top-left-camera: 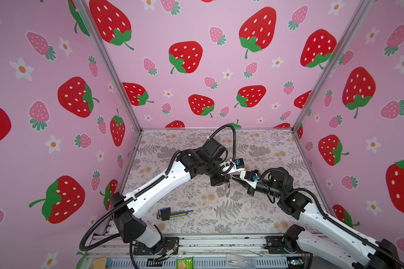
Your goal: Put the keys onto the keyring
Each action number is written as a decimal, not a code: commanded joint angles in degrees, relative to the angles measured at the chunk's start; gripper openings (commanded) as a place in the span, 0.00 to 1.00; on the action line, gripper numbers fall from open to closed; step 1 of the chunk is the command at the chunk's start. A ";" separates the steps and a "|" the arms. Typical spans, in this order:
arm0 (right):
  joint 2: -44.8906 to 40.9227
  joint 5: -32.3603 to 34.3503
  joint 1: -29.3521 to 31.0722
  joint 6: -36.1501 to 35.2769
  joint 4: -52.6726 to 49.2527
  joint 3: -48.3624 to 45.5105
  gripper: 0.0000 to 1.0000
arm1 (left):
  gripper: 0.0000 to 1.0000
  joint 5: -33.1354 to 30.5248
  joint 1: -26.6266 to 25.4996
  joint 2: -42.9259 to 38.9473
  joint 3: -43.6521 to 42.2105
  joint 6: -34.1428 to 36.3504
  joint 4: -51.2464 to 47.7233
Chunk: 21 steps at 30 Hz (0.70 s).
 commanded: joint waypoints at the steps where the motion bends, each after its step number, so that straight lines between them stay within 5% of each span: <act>1: 0.69 0.95 0.04 -0.45 1.68 0.81 0.15 | 0.00 2.20 -0.41 -1.40 1.30 1.75 -1.53; 21: 4.16 0.84 0.08 2.35 2.43 1.35 0.10 | 0.00 2.37 -1.47 -1.66 0.76 2.81 0.24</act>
